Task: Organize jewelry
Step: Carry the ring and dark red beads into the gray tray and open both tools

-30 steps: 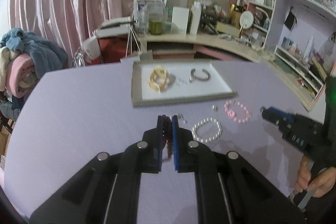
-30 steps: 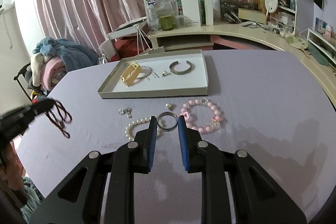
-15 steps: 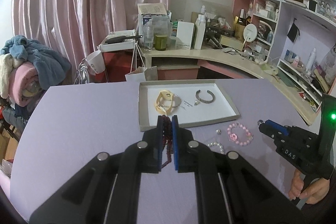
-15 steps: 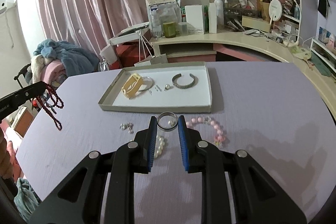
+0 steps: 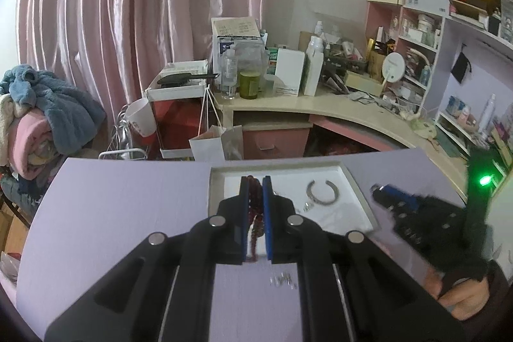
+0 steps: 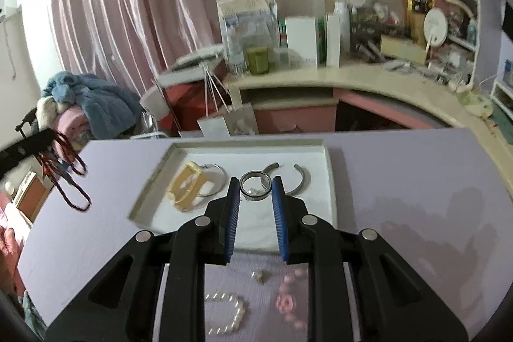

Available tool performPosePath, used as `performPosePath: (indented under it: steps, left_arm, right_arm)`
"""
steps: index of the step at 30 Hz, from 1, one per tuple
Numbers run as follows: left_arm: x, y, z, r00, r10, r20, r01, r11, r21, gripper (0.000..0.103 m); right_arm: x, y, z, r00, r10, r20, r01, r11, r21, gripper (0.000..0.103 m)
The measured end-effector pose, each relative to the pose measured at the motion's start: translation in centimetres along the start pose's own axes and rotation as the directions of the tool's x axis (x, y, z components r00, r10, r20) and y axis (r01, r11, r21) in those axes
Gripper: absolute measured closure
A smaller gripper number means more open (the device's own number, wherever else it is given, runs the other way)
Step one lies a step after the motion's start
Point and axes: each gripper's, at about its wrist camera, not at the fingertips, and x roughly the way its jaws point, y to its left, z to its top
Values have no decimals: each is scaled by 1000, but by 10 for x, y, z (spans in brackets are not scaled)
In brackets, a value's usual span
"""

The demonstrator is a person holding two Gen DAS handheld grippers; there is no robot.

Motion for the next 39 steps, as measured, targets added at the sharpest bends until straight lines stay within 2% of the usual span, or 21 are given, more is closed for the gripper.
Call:
performPosePath:
  steps: [4, 10, 11, 12, 14, 29, 30, 31, 33, 36, 39]
  left_arm:
    - [37, 0, 6, 1000, 2, -31, -2, 1000, 3, 95]
    - [74, -3, 5, 998, 2, -65, -1, 1000, 18, 95]
    - [80, -4, 4, 998, 4, -70, -2, 1000, 18, 95]
    - [85, -3, 4, 997, 3, -75, -2, 1000, 16, 95]
    - [93, -2, 4, 997, 4, -80, -3, 1000, 12, 95]
    - [169, -3, -8, 988, 39, -150, -39, 999, 1, 93]
    - [171, -3, -9, 987, 54, -149, -54, 999, 4, 88]
    - [170, -2, -10, 987, 60, -148, -59, 998, 7, 70]
    - [163, -2, -12, 989, 73, -125, -71, 997, 15, 50]
    - [146, -3, -17, 992, 69, -109, -66, 997, 31, 49]
    - [122, -1, -23, 994, 68, -87, -66, 997, 34, 41]
  right_arm:
    - [53, -12, -7, 994, -11, -107, 15, 999, 34, 82]
    - [82, -15, -17, 983, -15, -181, 21, 999, 27, 80]
    - [82, -14, -18, 982, -12, -189, 18, 999, 28, 72]
    - [83, -14, -18, 981, -5, -194, 12, 999, 32, 58]
    - [78, -17, -19, 984, -1, -178, 8, 999, 35, 50]
    - [58, -45, -17, 991, -24, -128, 29, 999, 34, 50]
    - [57, -46, -18, 992, -27, -126, 32, 999, 31, 50]
    - [55, -47, -19, 992, -29, -125, 33, 999, 31, 50]
    - [50, -51, -22, 992, -26, -122, 31, 999, 35, 50]
    - [42, -54, -26, 993, -23, -117, 28, 999, 43, 50]
    - [29, -56, -32, 994, -23, -105, 28, 998, 47, 50]
